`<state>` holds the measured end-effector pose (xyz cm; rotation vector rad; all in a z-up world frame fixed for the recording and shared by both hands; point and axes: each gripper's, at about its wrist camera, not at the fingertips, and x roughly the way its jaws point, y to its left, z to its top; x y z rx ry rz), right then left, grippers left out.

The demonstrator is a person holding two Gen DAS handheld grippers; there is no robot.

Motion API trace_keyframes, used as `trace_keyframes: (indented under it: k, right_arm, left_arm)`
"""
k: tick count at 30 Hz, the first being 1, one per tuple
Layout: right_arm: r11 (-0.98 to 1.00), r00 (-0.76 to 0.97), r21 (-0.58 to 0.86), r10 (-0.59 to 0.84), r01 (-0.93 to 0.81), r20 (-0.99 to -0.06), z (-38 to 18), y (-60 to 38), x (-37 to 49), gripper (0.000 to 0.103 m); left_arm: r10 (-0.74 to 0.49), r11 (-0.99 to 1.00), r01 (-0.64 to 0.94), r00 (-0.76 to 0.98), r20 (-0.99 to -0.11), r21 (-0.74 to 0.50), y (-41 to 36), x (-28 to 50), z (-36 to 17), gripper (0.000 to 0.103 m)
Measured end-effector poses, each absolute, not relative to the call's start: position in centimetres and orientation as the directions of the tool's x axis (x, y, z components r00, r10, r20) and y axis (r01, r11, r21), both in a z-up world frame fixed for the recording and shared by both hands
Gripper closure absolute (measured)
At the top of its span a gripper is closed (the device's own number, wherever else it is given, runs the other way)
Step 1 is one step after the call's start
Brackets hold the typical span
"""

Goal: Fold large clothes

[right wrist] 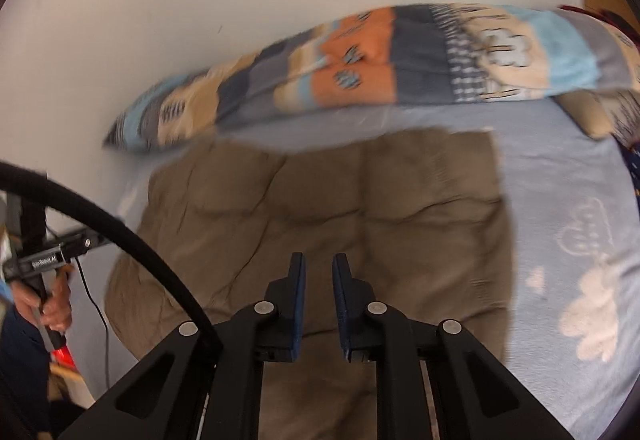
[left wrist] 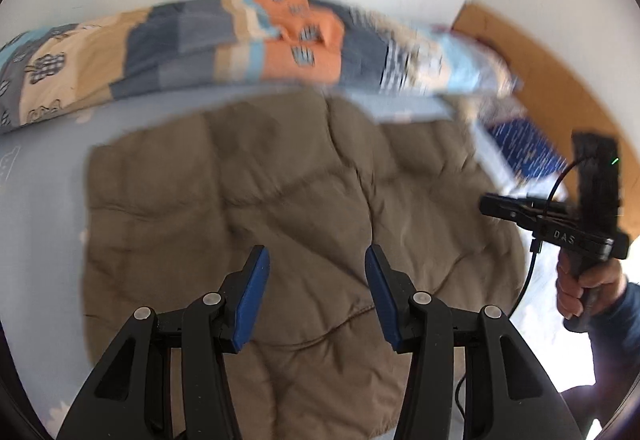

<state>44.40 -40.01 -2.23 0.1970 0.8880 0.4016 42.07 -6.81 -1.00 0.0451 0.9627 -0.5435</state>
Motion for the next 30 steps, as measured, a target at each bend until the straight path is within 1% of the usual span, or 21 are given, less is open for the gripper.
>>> trace_keyframes:
  k: [2, 4, 5, 8, 12, 15, 17, 20, 22, 24, 25, 27, 29, 30]
  right_arm:
    - [0.914, 0.529, 0.279, 0.398, -0.293, -0.75, -4.0, -37.3, 45.2, 0.088]
    - [0.932, 0.504, 0.193, 0.331, -0.307, -0.798, -6.0, -35.4, 46.1, 0.088]
    - [0.935, 0.491, 0.175, 0.314, -0.31, -0.812, -6.7, -35.0, 46.5, 0.088]
    - [0.941, 0.43, 0.191, 0.3, -0.279, -0.852, -9.0, -35.1, 48.3, 0.088]
    - [0.94, 0.375, 0.228, 0.313, -0.253, -0.873, -11.1, -35.5, 49.5, 0.088]
    - [0.942, 0.354, 0.231, 0.307, -0.242, -0.883, -10.4, -35.5, 49.4, 0.089]
    - [0.938, 0.359, 0.244, 0.322, -0.247, -0.876, -8.7, -35.8, 49.4, 0.089]
    - [0.913, 0.436, 0.294, 0.396, -0.283, -0.809, -4.9, -36.9, 49.1, 0.089]
    - [0.922, 0.485, 0.283, 0.381, -0.265, -0.787, -3.6, -37.2, 49.9, 0.088]
    - [0.93, 0.499, 0.283, 0.366, -0.236, -0.786, -3.8, -37.2, 51.6, 0.088]
    - [0.936, 0.492, 0.276, 0.351, -0.22, -0.797, -4.3, -37.2, 52.4, 0.088]
    - [0.952, 0.493, 0.242, 0.304, -0.186, -0.815, -5.7, -37.1, 54.2, 0.088]
    - [0.961, 0.453, 0.222, 0.272, -0.162, -0.849, -7.4, -36.5, 56.0, 0.088]
    - [0.961, 0.411, 0.233, 0.274, -0.148, -0.869, -8.6, -36.4, 56.8, 0.088]
  left_arm:
    - [-0.366, 0.889, 0.421, 0.413, -0.834, -0.181, -8.4, 43.0, -3.1, 0.055]
    - [-0.342, 0.904, 0.381, 0.373, -0.863, -0.194, -8.8, 44.0, -4.7, 0.055]
    - [-0.337, 0.908, 0.369, 0.354, -0.873, -0.201, -8.9, 44.6, -5.3, 0.055]
    - [-0.319, 0.919, 0.335, 0.324, -0.891, -0.208, -9.1, 45.9, -6.6, 0.055]
    - [-0.306, 0.929, 0.297, 0.284, -0.909, -0.22, -9.2, 46.7, -7.3, 0.055]
    - [-0.329, 0.922, 0.306, 0.302, -0.895, -0.236, -9.0, 46.5, -5.6, 0.057]
    - [-0.35, 0.914, 0.331, 0.344, -0.871, -0.236, -8.6, 46.3, -3.8, 0.059]
    - [-0.408, 0.898, 0.335, 0.395, -0.823, -0.284, -8.4, 47.4, -1.7, 0.059]
    - [-0.409, 0.901, 0.322, 0.406, -0.817, -0.29, -8.6, 49.2, -1.5, 0.059]
    - [-0.387, 0.91, 0.314, 0.4, -0.831, -0.272, -9.4, 51.0, -2.2, 0.059]
    - [-0.353, 0.923, 0.297, 0.404, -0.844, -0.244, -9.8, 51.8, -2.8, 0.059]
    - [-0.325, 0.934, 0.274, 0.377, -0.867, -0.23, -10.4, 53.4, -4.2, 0.059]
    - [-0.278, 0.948, 0.243, 0.312, -0.908, -0.207, -10.6, 54.9, -6.3, 0.059]
    - [-0.276, 0.949, 0.237, 0.296, -0.914, -0.21, -10.5, 55.6, -6.9, 0.059]
